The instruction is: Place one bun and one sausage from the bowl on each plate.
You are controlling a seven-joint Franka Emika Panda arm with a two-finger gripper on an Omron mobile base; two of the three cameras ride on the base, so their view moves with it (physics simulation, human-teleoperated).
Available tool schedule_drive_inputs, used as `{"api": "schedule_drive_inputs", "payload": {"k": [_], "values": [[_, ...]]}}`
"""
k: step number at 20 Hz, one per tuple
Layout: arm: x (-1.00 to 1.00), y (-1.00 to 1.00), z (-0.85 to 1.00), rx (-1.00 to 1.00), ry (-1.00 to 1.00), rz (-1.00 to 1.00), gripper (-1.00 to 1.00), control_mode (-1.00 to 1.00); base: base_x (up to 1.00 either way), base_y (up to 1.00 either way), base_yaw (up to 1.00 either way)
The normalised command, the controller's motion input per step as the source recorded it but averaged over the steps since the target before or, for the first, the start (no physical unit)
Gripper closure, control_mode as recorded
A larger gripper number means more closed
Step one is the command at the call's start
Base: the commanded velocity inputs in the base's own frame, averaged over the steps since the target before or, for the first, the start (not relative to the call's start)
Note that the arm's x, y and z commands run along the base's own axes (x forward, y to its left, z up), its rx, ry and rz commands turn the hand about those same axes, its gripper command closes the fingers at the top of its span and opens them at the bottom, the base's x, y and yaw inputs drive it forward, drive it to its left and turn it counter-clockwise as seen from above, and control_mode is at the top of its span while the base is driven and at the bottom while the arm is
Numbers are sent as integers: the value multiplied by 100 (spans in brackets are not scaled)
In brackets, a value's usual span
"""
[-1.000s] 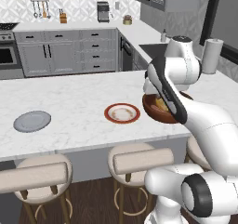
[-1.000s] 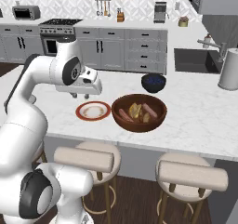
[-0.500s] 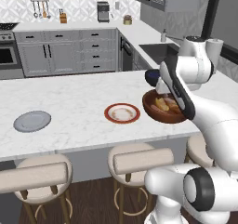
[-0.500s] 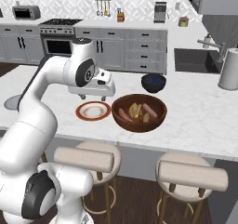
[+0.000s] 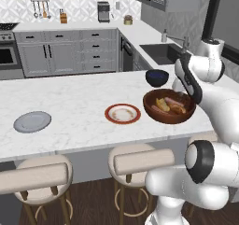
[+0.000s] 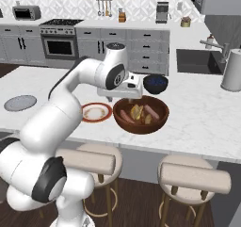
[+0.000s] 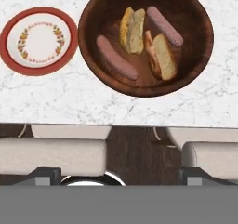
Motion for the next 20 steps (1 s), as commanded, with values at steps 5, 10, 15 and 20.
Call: {"api": "schedule_drive_inputs", "payload": {"k": [5, 10, 15, 20], "values": [[36, -48, -49, -3, 0, 0, -100, -100, 0, 0, 0], [84, -3, -54, -4, 7, 0, -100, -100, 0, 0, 0], [83, -25, -51, 0, 7, 5, -100, -100, 0, 0, 0], [52, -20, -37, 0, 2, 5, -100, -100, 0, 0, 0]]}}
